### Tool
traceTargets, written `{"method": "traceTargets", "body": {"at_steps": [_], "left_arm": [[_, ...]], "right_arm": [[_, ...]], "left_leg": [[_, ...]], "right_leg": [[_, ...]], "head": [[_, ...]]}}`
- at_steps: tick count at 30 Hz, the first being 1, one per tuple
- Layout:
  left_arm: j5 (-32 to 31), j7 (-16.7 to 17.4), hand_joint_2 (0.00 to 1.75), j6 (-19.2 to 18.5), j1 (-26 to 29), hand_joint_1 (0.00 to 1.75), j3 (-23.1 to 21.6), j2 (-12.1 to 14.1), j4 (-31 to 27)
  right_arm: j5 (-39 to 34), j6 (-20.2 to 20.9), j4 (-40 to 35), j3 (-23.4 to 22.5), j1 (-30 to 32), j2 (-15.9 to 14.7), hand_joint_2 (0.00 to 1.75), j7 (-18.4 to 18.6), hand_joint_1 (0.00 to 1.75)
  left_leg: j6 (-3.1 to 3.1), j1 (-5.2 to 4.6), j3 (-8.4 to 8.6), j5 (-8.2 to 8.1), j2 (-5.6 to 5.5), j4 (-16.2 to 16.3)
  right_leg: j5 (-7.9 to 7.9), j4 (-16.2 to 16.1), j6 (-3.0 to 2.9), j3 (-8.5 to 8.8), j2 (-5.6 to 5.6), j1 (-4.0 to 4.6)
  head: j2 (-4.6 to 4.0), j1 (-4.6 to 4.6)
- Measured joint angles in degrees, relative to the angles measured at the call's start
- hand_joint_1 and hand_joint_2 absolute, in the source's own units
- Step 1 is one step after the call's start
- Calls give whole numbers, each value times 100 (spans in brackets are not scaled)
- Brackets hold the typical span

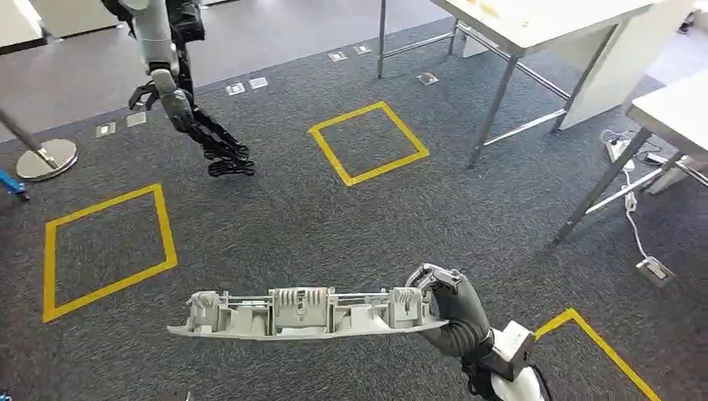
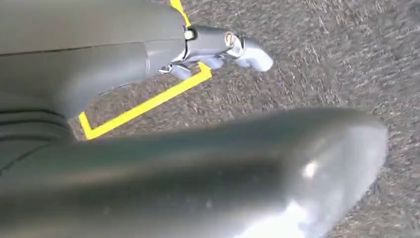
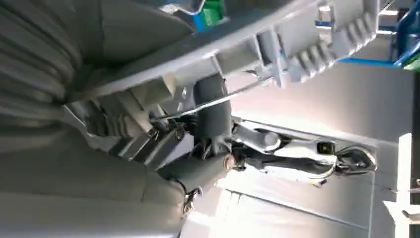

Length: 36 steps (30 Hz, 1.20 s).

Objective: Take the parts from the cabinet and place them on the table.

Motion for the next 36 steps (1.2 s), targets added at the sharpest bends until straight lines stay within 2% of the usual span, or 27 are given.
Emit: {"method": "traceTargets", "body": {"at_steps": [1, 3, 4, 5, 6, 9, 10, 11, 12, 14, 15, 16, 18, 19, 20, 21, 24, 25, 26, 27, 29, 30, 31, 33, 34, 35, 36], "left_arm": [[-4, 0, 0, 0, -1, 0, 0, 2, 0], [-57, 0, 0, 0, -13, 0, 0, 20, -2], [-81, 20, 0, 0, -14, 0, -2, 24, 0], [-116, 46, 0, 0, -17, 0, -2, 24, 4], [-125, 57, 0, -2, -18, 0, -2, 28, 7], [-153, 136, 0, -123, -21, 0, -2, 61, 4], [-179, 171, 0, -173, -33, 0, -2, 77, 4], [-217, 206, 0, -239, -28, 0, -2, 100, 2], [-236, 243, 0, -276, -7, 0, -2, 123, 2], [-280, 293, 0, -306, 43, 0, -2, 166, 7], [-286, 295, 0, -306, 55, 0, -2, 190, 7], [-293, 295, 0, -306, 55, 0, -2, 199, 7], [-297, 293, 0, -306, 40, 0, -2, 214, 4], [-299, 293, 0, -306, 36, 0, -2, 219, 2], [-302, 289, 0, -306, 38, 0, -2, 219, 0], [-304, 284, 0, -306, 41, 0, -2, 221, 0], [-336, 271, 0, -306, 17, 0, -2, 229, -6], [-352, 273, 0, -323, 3, 0, -2, 234, -15], [-367, 271, 0, -376, -17, 0, -2, 229, -13], [-387, 273, 0, -413, -22, 0, -2, 227, -11], [-402, 293, 0, -439, 10, 0, -2, 247, -2], [-407, 293, 0, -450, 26, 0, -2, 251, 2], [-411, 293, 0, -472, 31, 0, -2, 254, 4], [-413, 293, 0, -479, 22, 0, -2, 256, 2], [-413, 293, 0, -481, 18, 0, -2, 262, 2], [-409, 293, 0, -487, 16, 0, -2, 262, 4], [-407, 293, 0, -490, 13, 0, -2, 256, 9]], "right_arm": [[7, 0, 0, -2, 12, 0, 175, 0, 175], [13, 0, -2, -2, 11, 0, 175, -2, 175], [13, 0, -9, -2, 10, 0, 175, -2, 175], [15, 0, -13, -4, 6, -2, 175, -4, 175], [20, 2, -17, -7, 3, 0, 175, -2, 175], [28, 20, -22, -7, 9, 0, 175, -4, 175], [28, 35, -22, -9, 17, 0, 175, -4, 175], [28, 46, -24, -7, 7, -2, 175, -2, 175], [28, 50, -24, -7, -6, 0, 175, -2, 175], [24, 77, -22, -7, -4, 0, 175, -7, 175], [24, 85, -22, -7, -4, -2, 175, -4, 175], [26, 92, -22, -9, -5, -2, 175, 0, 175], [28, 101, -22, -11, -25, -2, 175, 0, 175], [28, 103, -22, -11, -42, -2, 175, 0, 175], [28, 105, -22, -11, -70, -2, 175, 0, 175], [26, 114, -24, -11, -85, -2, 175, -2, 175], [4, 116, -24, -9, -98, -7, 175, -4, 175], [4, 105, -28, -7, -92, -5, 175, -4, 175], [2, 96, -42, -4, -94, -7, 175, -9, 175], [-4, 90, -44, -2, -116, -5, 175, -5, 175], [-7, 83, -44, 20, -117, 2, 175, -9, 175], [-7, 72, -44, 20, -110, 2, 175, -4, 175], [-4, 48, -44, 20, -98, 2, 175, 0, 175], [-4, 33, -44, 17, -94, 2, 175, 0, 175], [-2, 28, -55, 18, -93, 2, 175, -2, 175], [0, 13, -81, 18, -84, 2, 175, -2, 175], [-4, -2, -105, 9, -77, 0, 175, -2, 175]], "left_leg": [[-6, 12, 40, 163, -1, -140], [-26, 51, 430, 688, -83, -1018], [-48, 92, 663, 881, -263, -1509], [-56, 77, 705, 762, -487, -1616], [24, 88, 676, 801, -389, -1628], [164, 48, 696, 840, -216, -1638], [208, 64, 693, 867, -134, -1659], [243, 54, 686, 868, -83, -1664], [258, 36, 678, 863, -5, -1664], [279, 5, 668, 851, 176, -1663], [283, -6, 665, 848, 255, -1662], [284, -14, 666, 846, 328, -1662], [286, -29, 691, 826, 485, -1662], [275, -34, 717, 814, 550, -1662], [256, -46, 734, 799, 603, -1662], [223, -67, 736, 786, 649, -1660], [135, -52, 796, 786, 866, -1713], [91, -55, 773, 752, 818, -1697], [57, -34, 737, 659, 399, -1558], [39, -18, 581, 446, 141, -1204], [0, -9, 138, 46, 6, -279], [-14, -8, -37, -20, 1, 32], [-21, -3, -85, 67, 1, 60], [-36, 23, 209, 586, -32, -661], [-50, 53, 468, 856, -134, -1223], [-74, 115, 629, 889, -487, -1592], [-53, 98, 622, 848, -595, -1632]], "right_leg": [[-1, 11, 4, 0, 76, -6], [-12, 47, 46, 1, 238, -33], [-27, 80, 86, -6, 313, -46], [-37, 115, 142, -43, 376, -26], [-21, 122, 183, -69, 440, -29], [47, 54, 301, -107, 590, -60], [10, 120, 303, -123, 389, -59], [-166, 352, 314, -236, 29, -16], [-415, 775, 330, -434, -128, -13], [-825, 1712, 338, -872, -199, -17], [-870, 1938, 333, -977, -202, -16], [-777, 1877, 321, -939, -203, -14], [-319, 979, 263, -435, -281, 9], [-114, 395, 208, -97, -481, 49], [-168, 100, 123, 37, -810, 116], [-120, 77, 115, 42, -795, 106], [-91, 52, 42, -12, -540, 144], [-28, -22, 7, 40, -466, 46], [-11, -42, -15, 49, -404, 34], [-5, -43, -29, 43, -336, 24], [-4, -35, -34, 39, -166, 17], [-4, -27, -34, 35, -80, 14], [-5, -15, -31, 36, 12, 5], [-22, 20, 6, 41, 190, -21], [-37, 50, 37, 43, 276, -40], [-53, 87, 85, 15, 346, -49], [-64, 137, 132, -27, 419, -25]], "head": [[0, -4], [0, -7], [0, -13], [0, -28], [0, -31], [0, -11], [0, -9], [0, 61], [0, 94], [0, 101], [0, 103], [0, 103], [0, 105], [0, 107], [0, 109], [0, 85], [0, 107], [0, 100], [0, 83], [0, 72], [0, 20], [0, 11], [0, 2], [0, 2], [0, 0], [0, -19], [0, -39]]}}
